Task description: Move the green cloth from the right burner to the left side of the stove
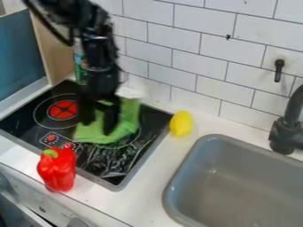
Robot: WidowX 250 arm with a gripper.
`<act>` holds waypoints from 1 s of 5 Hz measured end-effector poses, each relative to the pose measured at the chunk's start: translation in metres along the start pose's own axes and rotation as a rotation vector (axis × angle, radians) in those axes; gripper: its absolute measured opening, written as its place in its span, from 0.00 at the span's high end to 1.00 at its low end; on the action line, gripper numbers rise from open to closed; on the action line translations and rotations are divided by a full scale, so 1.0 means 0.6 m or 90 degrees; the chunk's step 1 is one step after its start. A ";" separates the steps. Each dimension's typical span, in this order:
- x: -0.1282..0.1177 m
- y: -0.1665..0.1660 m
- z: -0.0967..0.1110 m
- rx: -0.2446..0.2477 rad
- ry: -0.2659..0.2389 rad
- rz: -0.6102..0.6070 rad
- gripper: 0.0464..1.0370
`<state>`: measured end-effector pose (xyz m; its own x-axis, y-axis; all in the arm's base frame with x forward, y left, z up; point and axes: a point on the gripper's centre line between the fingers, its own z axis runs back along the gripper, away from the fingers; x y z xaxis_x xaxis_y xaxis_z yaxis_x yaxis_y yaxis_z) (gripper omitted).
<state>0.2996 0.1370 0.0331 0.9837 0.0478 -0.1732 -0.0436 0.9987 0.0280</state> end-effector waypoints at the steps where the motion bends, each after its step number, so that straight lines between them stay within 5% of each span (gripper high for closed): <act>1: -0.073 0.069 -0.013 0.000 0.060 0.073 0.04; 3: -0.122 0.135 -0.017 -0.011 0.066 0.095 0.04; 5: -0.117 0.149 -0.001 0.006 0.043 0.080 0.04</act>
<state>0.2268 0.2232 0.0472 0.9565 0.1742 -0.2342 -0.1637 0.9845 0.0634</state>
